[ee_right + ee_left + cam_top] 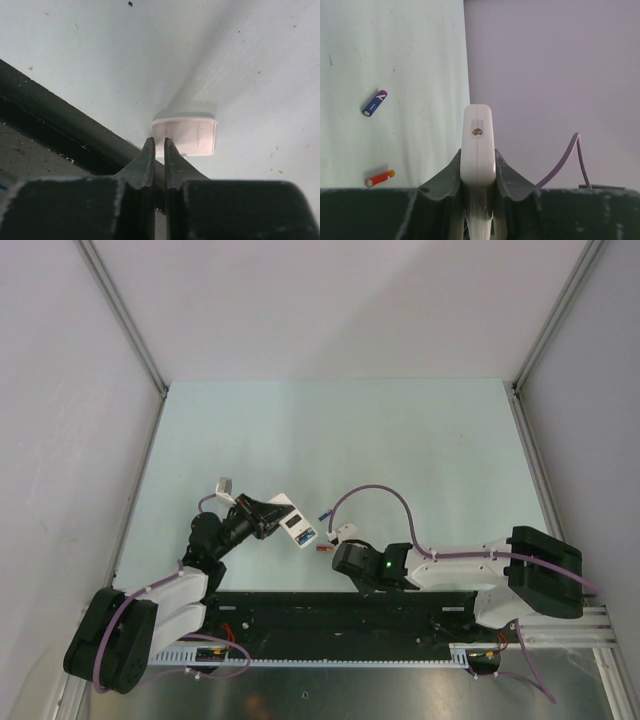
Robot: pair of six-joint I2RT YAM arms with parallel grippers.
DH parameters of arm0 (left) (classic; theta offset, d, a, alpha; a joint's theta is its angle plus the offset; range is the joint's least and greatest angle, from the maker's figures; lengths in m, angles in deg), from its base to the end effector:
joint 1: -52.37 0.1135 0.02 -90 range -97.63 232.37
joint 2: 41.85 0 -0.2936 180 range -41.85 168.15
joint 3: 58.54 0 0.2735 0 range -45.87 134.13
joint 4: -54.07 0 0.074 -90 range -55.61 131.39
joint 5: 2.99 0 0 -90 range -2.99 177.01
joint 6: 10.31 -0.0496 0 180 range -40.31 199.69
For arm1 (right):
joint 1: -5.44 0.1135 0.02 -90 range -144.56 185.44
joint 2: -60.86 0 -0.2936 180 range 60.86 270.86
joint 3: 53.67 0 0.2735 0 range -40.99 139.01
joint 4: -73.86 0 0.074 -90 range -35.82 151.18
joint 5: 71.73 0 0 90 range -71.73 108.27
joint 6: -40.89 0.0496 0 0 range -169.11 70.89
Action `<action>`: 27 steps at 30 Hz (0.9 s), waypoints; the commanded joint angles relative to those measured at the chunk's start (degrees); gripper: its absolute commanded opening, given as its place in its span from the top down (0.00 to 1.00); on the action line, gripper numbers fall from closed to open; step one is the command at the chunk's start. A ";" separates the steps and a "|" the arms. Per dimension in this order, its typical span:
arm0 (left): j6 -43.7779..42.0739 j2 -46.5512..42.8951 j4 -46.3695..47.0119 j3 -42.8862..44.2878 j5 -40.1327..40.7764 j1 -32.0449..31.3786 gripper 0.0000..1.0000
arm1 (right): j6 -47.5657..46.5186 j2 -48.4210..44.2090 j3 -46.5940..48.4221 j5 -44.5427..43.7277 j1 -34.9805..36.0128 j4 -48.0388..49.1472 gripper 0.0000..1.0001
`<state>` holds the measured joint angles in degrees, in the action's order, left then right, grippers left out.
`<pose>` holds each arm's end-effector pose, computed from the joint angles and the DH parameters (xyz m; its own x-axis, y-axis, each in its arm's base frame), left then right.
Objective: Load the batteries into the remote control
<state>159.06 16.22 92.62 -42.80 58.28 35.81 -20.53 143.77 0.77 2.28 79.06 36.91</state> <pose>0.1697 -0.0753 0.1708 -0.7092 -0.6883 -0.1529 0.0688 0.1483 -0.9865 0.0906 0.2598 0.1638 -0.6510 -0.5839 -0.4851 -0.6589 0.7520 -0.0210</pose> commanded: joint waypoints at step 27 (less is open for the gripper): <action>-1.94 -0.85 0.72 0.36 -0.63 0.47 1.00 | -0.54 -10.16 0.95 4.74 -1.56 -9.12 0.42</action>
<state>158.54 16.22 91.57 -42.80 58.28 35.86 -20.92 131.79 0.39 8.88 74.82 32.04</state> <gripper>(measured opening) 0.254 0.575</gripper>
